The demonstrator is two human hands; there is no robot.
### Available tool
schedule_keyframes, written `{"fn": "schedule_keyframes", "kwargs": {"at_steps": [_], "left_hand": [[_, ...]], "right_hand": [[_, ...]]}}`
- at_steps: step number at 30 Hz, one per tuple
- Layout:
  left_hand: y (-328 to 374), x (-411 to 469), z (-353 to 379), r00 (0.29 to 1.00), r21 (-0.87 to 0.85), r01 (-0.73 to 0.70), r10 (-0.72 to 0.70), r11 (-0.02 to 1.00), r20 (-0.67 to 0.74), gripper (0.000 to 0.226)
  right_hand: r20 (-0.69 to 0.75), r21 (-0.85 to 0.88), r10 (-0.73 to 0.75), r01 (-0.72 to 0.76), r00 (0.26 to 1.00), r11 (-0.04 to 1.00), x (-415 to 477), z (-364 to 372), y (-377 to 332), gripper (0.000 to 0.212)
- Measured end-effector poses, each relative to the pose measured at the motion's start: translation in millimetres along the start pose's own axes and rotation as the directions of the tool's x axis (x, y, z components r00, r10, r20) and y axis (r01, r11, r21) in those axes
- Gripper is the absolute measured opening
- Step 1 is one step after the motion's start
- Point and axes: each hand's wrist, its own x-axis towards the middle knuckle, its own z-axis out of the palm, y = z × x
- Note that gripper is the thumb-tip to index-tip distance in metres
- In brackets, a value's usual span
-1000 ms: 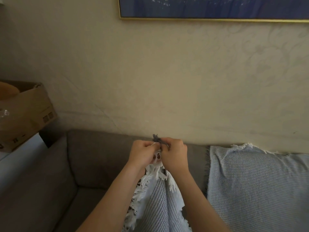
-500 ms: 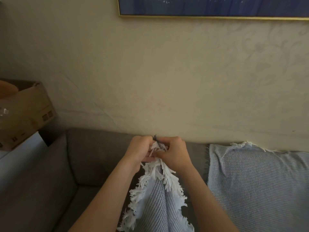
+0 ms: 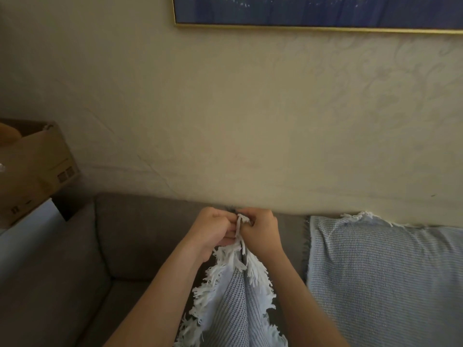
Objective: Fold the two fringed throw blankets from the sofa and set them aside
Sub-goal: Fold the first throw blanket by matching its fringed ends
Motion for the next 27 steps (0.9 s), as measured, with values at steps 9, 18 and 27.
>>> {"fn": "schedule_keyframes", "kwargs": {"at_steps": [9,18,27], "left_hand": [[-21,10,-11,0.984,0.104,-0.123,0.135,0.987,-0.118,0.048],[-9,26,-24,0.919,0.197,-0.338,0.277,0.920,0.280,0.051],[3,25,-13,0.921,0.201,-0.378,0.347,0.904,0.175,0.021]], "right_hand": [[-0.015,0.368,0.163,-0.147,0.986,0.918,2,-10,1,0.033],[0.027,0.615,0.094,-0.091,0.995,0.783,17,-40,-28,0.039],[-0.084,0.676,0.060,0.013,0.995,0.737,26,-55,-56,0.042]]}}
